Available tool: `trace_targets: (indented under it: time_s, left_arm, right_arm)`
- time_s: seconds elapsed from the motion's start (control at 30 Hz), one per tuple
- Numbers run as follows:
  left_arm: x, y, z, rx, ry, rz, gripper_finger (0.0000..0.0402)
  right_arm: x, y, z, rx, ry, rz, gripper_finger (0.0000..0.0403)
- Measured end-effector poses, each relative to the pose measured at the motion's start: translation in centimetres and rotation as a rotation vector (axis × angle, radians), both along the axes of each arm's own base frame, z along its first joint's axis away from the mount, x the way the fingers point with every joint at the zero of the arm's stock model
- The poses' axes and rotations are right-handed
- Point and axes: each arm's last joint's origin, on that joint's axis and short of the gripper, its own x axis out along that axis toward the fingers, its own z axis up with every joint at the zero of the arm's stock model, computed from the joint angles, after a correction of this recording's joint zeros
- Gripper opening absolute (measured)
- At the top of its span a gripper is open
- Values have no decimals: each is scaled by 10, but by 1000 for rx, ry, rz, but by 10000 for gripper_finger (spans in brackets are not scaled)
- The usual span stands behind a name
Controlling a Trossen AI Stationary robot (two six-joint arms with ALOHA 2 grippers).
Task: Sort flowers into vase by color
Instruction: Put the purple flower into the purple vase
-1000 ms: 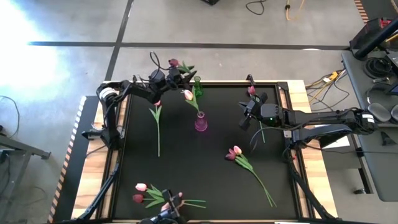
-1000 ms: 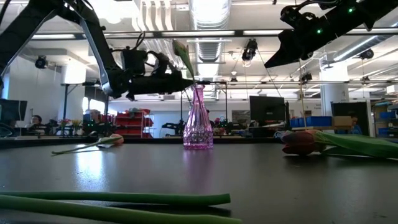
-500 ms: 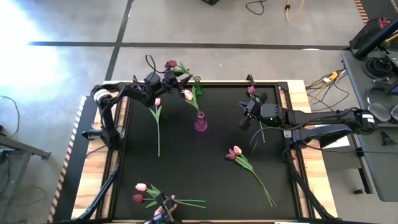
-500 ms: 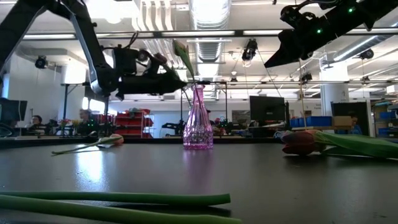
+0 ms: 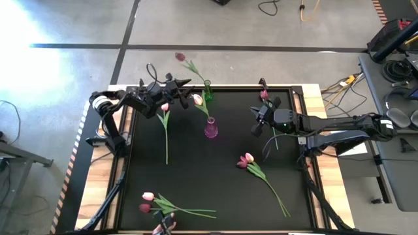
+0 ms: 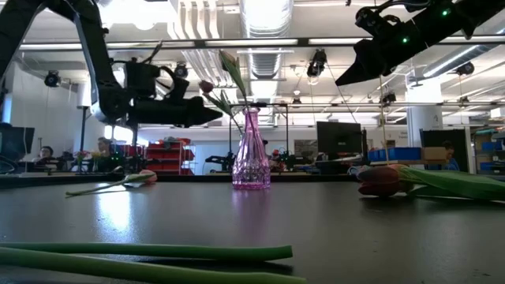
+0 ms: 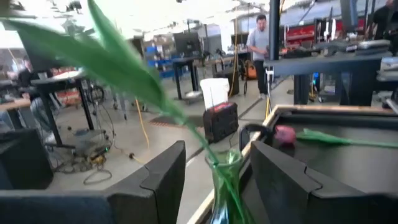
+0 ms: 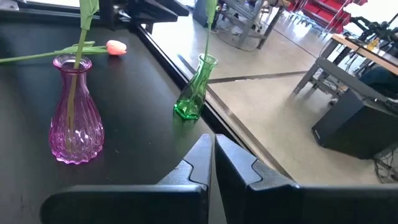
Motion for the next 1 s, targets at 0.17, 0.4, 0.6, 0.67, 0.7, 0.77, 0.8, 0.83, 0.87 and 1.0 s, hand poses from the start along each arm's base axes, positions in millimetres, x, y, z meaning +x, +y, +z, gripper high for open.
trace_targets:
  time_s: [0.17, 0.4, 0.6, 0.67, 0.7, 0.77, 0.8, 0.83, 0.87, 1.0]
  left_arm:
    - [-13, -12, 1, 31, -8, 40, 167]
    - [-27, -26, 11, 61, -21, 47, 167]
    - [-44, -44, 14, 69, -26, 45, 166]
    - [-51, -52, 12, 63, -20, 40, 161]
    - [-54, -56, 11, 62, -19, 28, 158]
    - [-58, -67, 8, 50, -12, -18, 148]
    - [-60, -72, 6, 45, -8, -43, 142]
    - [-61, -78, 4, 41, -4, -61, 136]
    - [-62, -84, 2, 40, 3, -80, 129]
    - [-61, -106, -6, 38, 33, -163, 103]
  right_arm:
    - [0, 0, 0, -4, 3, 2, 13]
    - [0, 0, 0, -4, 2, 2, 13]
    - [0, 0, 0, -3, 2, 1, 13]
    - [0, 0, 0, -7, 4, 3, 13]
    - [0, 0, 0, -8, 5, 4, 13]
    - [0, 0, 0, -10, 7, 5, 13]
    - [0, 0, 0, -10, 7, 5, 13]
    - [0, 0, 0, -9, 8, 4, 13]
    - [0, 0, 0, -3, 12, 3, 13]
    - [-3, 3, -1, 124, 87, 47, 13]
